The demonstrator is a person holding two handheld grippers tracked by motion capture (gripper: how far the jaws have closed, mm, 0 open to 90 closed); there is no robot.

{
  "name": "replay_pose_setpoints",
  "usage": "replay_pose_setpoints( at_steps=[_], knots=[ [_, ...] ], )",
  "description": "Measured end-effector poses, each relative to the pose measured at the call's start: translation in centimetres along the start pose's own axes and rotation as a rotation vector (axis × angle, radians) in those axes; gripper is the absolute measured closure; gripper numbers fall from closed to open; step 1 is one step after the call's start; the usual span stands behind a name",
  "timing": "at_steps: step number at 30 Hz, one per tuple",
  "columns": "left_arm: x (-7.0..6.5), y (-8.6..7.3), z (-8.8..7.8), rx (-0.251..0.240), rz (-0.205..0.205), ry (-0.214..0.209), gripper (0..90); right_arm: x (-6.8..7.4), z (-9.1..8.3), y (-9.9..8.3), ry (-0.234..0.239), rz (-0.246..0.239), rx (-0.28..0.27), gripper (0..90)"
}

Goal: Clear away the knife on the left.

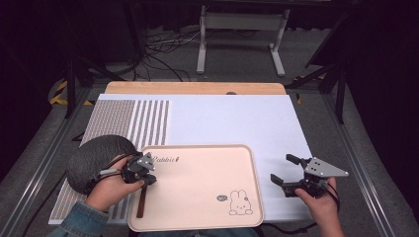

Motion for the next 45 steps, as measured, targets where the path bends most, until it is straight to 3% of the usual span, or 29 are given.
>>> replay_pose_setpoints(
  at_steps=[4, 8, 10, 12, 13, 15, 20, 28, 34, 42, 45],
  knots=[
    [-0.3, 0.2, -1.3, -0.066, -0.004, 0.021, 69.1, 0.1, 0.3, 0.2, 0.006, -0.008, 0.001, 6.2],
    [-0.5, 0.4, -2.3, -0.101, -0.003, 0.049, 56.1, 0.0, 0.5, 0.3, 0.009, -0.011, -0.001, 6.1],
    [-0.6, 0.5, -2.9, -0.138, -0.011, 0.060, 51.8, 0.0, 0.5, 0.3, 0.006, -0.011, 0.001, 6.1],
    [-0.3, 0.6, -3.4, -0.215, -0.030, 0.076, 35.1, 0.0, 0.4, 0.3, 0.008, -0.008, -0.004, 6.0],
    [-0.3, 0.6, -3.4, -0.215, -0.030, 0.076, 29.0, 0.0, 0.4, 0.3, 0.008, -0.008, -0.004, 6.0],
    [-0.2, 0.5, -3.9, -0.286, -0.060, 0.079, 24.2, 0.0, 0.3, 0.3, 0.004, -0.008, -0.007, 5.9],
    [-0.1, 0.2, -4.5, -0.364, -0.049, 0.101, 12.2, 0.1, 0.2, 0.4, 0.000, -0.009, -0.009, 5.9],
    [0.0, -0.8, -5.6, -0.461, -0.093, 0.093, 9.9, 0.1, 0.0, 0.4, -0.006, -0.010, -0.013, 5.9],
    [0.2, -1.7, -6.6, -0.551, -0.122, 0.117, 8.5, 0.1, 0.0, 0.4, -0.006, -0.009, -0.015, 5.9],
    [0.7, -3.4, -7.8, -0.652, -0.150, 0.192, 4.9, 0.2, -0.1, 0.5, -0.004, -0.008, -0.026, 5.8],
    [0.7, -4.2, -8.1, -0.702, -0.169, 0.192, 4.3, 0.2, -0.2, 0.5, -0.005, -0.008, -0.030, 5.8]
  ],
)
Point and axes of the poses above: each handheld gripper's, and its own axes: z roughly forward along the jaws, y roughly out of its top, x roughly to its left, the point moved 5 cm from there along z, roughly forward along the jaws, and after that the axes turned 3 degrees about -z, right-handed, at the moved point
